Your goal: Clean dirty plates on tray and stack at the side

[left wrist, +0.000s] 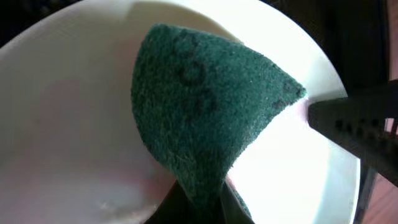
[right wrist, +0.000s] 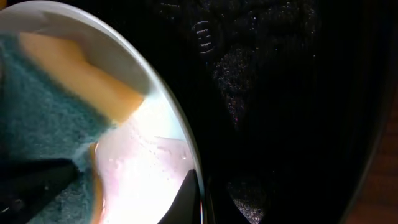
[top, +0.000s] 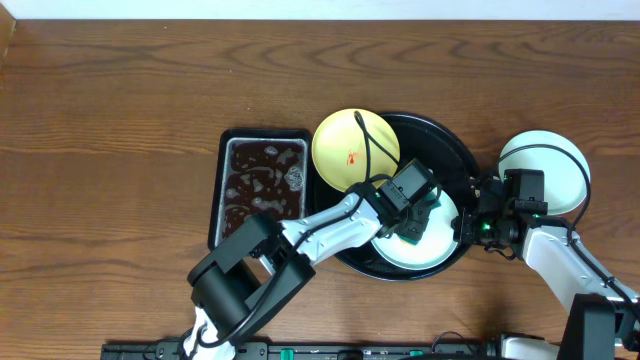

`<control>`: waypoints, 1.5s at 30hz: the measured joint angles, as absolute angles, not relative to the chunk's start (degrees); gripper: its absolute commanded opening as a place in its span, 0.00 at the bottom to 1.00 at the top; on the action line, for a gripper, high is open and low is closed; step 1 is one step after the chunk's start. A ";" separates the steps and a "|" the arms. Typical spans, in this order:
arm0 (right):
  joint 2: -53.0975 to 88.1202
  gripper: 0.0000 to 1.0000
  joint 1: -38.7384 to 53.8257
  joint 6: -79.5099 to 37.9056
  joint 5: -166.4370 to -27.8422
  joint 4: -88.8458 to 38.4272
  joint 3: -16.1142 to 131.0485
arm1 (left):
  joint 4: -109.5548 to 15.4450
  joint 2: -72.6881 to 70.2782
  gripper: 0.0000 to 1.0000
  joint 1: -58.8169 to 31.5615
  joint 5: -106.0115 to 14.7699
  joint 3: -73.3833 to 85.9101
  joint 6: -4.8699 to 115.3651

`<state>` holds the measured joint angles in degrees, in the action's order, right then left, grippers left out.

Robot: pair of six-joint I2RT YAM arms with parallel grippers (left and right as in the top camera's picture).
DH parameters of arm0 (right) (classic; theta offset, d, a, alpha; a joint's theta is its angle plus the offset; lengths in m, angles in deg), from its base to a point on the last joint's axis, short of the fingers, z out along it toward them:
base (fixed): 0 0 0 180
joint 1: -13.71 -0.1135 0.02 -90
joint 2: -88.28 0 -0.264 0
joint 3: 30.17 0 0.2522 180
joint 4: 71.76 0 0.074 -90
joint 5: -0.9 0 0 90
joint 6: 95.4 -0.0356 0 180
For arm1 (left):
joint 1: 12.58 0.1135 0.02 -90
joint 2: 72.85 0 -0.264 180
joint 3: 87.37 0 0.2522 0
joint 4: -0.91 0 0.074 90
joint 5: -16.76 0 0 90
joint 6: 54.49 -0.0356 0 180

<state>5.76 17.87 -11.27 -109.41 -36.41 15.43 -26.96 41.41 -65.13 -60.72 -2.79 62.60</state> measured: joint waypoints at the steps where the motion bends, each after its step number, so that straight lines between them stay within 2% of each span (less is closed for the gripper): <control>1: 5.76 0.01 17.87 -11.27 -109.41 -36.41 15.43 | -28.14 41.36 0.07 -65.00 -60.64 -2.33 62.43; 10: 5.76 0.01 17.87 -11.27 -109.43 -36.43 15.43 | -38.67 38.19 0.08 -62.58 -59.92 -2.04 59.00; 15: 5.76 0.01 17.87 -11.27 -109.46 -36.45 15.40 | -43.35 31.00 0.07 -58.31 -60.07 -3.05 58.03; 21: 5.76 0.01 17.87 -11.25 -109.78 -36.89 15.32 | -47.42 21.97 0.07 -49.70 -60.11 -3.03 57.88; 27: 5.13 0.01 17.87 -10.75 -111.77 -39.45 14.92 | -52.84 21.54 0.07 -38.97 -60.24 -3.18 57.71; 35: 7.58 0.01 17.87 -10.51 -109.63 -35.25 16.10 | -52.79 21.54 0.07 -28.35 -60.29 -8.01 56.00; 45: 22.99 0.01 17.87 -10.29 -96.12 -28.94 21.26 | -42.69 21.54 0.08 -27.41 -61.90 -17.23 50.82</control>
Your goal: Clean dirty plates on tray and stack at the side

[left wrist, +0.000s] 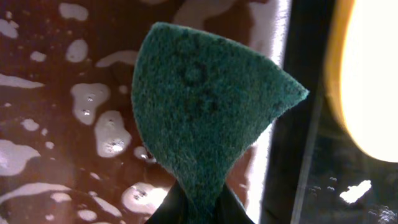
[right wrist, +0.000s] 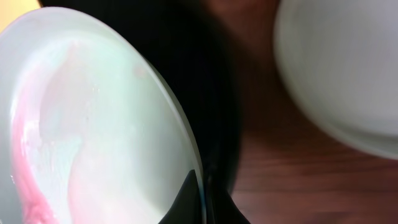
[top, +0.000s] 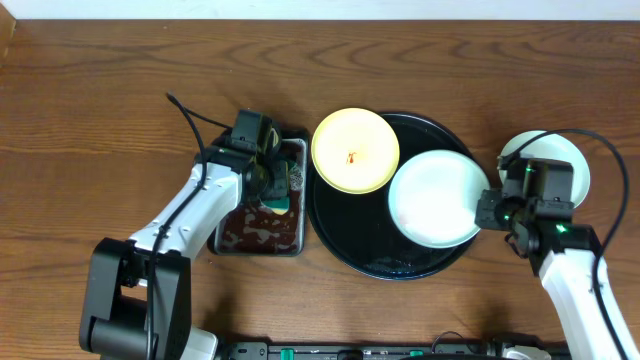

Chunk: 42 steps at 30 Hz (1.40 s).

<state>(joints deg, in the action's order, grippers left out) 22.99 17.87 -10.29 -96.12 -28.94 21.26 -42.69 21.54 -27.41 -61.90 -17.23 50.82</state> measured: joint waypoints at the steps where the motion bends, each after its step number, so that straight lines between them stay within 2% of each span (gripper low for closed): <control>1: 24.23 0.01 17.85 -10.29 -95.16 -28.85 21.28 | -42.08 21.54 0.08 -27.41 -62.23 -17.87 50.62; 5: 27.90 0.01 15.66 -10.29 -89.19 -28.63 21.30 | -40.97 21.54 0.08 -27.41 -62.93 -19.68 50.41; 12: 29.04 0.01 5.39 -10.31 -76.21 -28.04 22.64 | -40.81 21.54 0.08 -27.41 -63.13 -20.56 50.25; 15: 28.21 0.01 1.81 -10.27 -72.34 -25.48 25.79 | -40.81 21.54 0.11 -27.41 -63.13 -20.56 50.25; 27: 13.39 0.01 -1.45 -9.92 -60.82 -9.53 43.77 | -40.47 21.54 0.11 -27.41 -63.32 -20.56 50.21; 34: 9.70 0.01 -10.54 -9.94 -46.92 -9.59 44.39 | -40.44 21.54 0.11 -27.41 -63.32 -20.56 50.21; 42: 9.04 0.01 -22.02 -9.72 -33.68 -15.69 44.43 | -40.44 21.54 0.12 -27.41 -63.32 -20.56 50.21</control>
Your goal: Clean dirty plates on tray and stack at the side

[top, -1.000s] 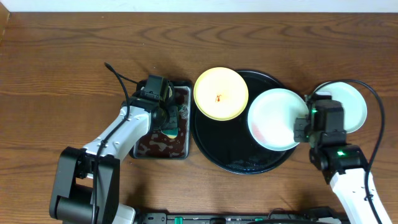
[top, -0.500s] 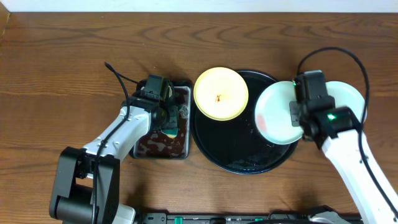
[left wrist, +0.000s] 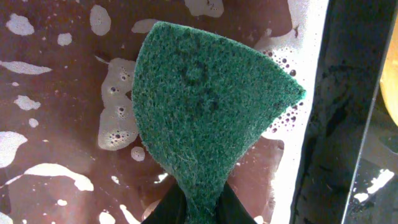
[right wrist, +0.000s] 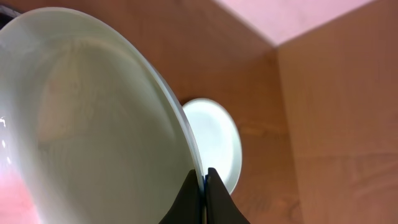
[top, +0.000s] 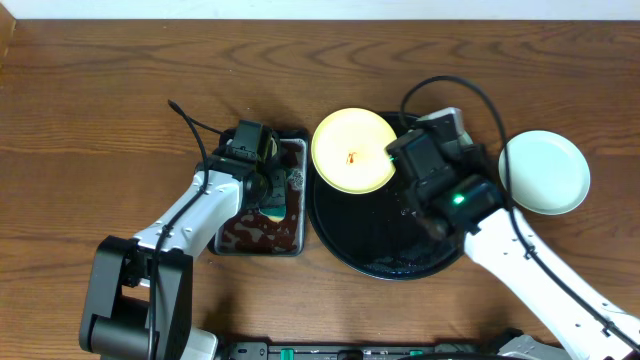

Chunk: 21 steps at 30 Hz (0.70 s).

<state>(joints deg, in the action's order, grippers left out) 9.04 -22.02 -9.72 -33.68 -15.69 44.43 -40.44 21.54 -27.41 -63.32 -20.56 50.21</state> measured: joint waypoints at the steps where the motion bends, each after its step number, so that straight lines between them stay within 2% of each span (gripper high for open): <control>1: 9.04 0.01 -22.78 -9.63 -32.63 -16.13 44.43 | -40.44 21.54 0.12 -27.41 -63.32 -20.56 50.21; 9: 9.04 0.01 -26.76 -6.81 -27.43 -20.13 44.45 | -40.44 21.54 0.12 -27.41 -63.32 -20.56 50.21; 21: 9.04 0.01 -26.98 -5.76 -25.79 -21.07 44.45 | -40.44 21.54 0.12 -27.41 -63.32 -20.56 50.21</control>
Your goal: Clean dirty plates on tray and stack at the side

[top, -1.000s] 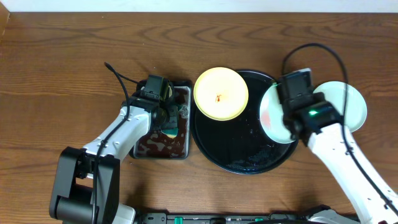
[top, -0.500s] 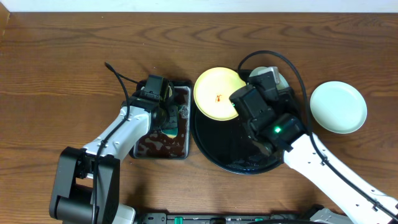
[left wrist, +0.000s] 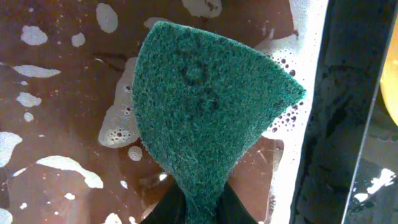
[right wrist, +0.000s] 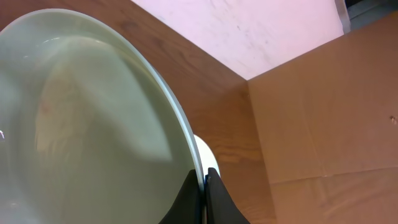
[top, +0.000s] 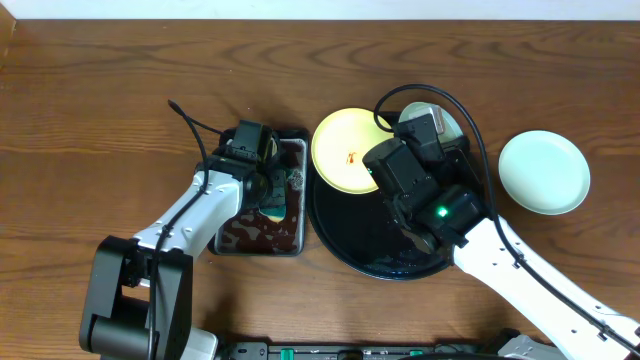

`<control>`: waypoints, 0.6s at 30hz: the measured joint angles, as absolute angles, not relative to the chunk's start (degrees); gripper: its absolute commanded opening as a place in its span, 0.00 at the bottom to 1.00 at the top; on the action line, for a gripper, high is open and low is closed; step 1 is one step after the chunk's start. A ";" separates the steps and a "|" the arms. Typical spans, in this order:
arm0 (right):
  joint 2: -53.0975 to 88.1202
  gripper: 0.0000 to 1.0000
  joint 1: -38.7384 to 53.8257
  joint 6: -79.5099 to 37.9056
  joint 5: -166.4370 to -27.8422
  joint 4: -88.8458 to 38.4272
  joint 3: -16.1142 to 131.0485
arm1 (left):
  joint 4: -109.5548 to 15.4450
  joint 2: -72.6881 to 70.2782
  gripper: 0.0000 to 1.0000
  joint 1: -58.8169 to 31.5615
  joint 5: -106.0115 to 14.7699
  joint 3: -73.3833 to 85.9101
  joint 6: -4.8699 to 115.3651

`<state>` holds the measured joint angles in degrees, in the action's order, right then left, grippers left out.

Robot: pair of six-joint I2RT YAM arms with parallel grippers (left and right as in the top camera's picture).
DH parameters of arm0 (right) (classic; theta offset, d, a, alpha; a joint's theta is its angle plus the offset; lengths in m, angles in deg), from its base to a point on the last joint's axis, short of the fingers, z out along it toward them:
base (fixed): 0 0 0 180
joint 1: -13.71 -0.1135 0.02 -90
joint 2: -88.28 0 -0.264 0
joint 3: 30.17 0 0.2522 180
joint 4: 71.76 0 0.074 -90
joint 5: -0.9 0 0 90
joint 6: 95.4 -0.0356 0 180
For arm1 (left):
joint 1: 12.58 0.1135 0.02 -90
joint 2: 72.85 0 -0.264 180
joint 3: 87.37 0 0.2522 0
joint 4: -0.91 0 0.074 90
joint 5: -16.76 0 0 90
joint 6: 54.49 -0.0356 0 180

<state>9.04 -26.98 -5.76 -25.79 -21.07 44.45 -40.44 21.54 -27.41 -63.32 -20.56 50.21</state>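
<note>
My left gripper (left wrist: 198, 208) is shut on a green scouring pad (left wrist: 205, 112), held over the brown soapy water of the rectangular basin (top: 262, 190). My right gripper (right wrist: 202, 186) is shut on the rim of a pale green plate (right wrist: 87, 124), tipped steeply on edge above the round black tray (top: 372, 235); in the overhead view only a sliver of this plate (top: 444, 122) shows behind the arm. A yellow plate (top: 345, 150) with a small red stain lies at the tray's upper left. A second pale green plate (top: 544, 172) lies on the table to the right.
The right arm (top: 470, 235) lies across the tray. A cardboard box (right wrist: 336, 118) and a pink wall (right wrist: 249, 31) show past the table's edge in the right wrist view. Bare wooden tabletop (top: 100, 100) surrounds the basin and tray.
The right arm has shifted a little to the left and the held plate is tipped further, with more wall and box behind it. The pad is still over the basin's water.
First the pad rested on the pale plate in the round tray while my right gripper pinched its rim. Then the pad was over the basin and the plate was held at the tray's right. Later the plate was raised and tilted on edge, as now.
</note>
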 measured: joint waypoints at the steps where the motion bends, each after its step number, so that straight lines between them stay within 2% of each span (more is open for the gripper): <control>1: 9.04 0.01 -26.96 -5.76 -25.81 -21.07 44.45 | -40.44 21.54 0.12 -27.41 -63.32 -20.56 50.21; 2: 9.04 0.01 -26.72 -5.79 -25.92 -21.07 44.45 | -40.44 21.54 0.17 -27.41 -63.32 -20.56 50.21; 4: 9.04 0.01 -25.93 -5.90 -26.88 -21.15 44.45 | -40.44 21.54 0.50 -27.41 -63.37 -20.56 49.69; 5: 9.04 0.01 -25.23 -6.05 -27.69 -21.15 44.45 | -40.44 21.54 0.60 -27.41 -63.32 -20.56 49.84; 6: 9.04 0.01 -24.36 -6.27 -28.74 -21.07 44.47 | -40.40 21.54 0.64 -27.41 -63.35 -20.56 49.77; 8: 9.04 0.01 -22.08 -6.70 -31.73 -20.89 44.47 | -40.38 21.54 0.66 -27.41 -63.35 -20.56 49.73; 18: 9.04 0.01 -12.36 -9.39 -46.44 -19.30 44.50 | -39.98 21.54 0.66 -27.41 -63.32 -20.56 49.84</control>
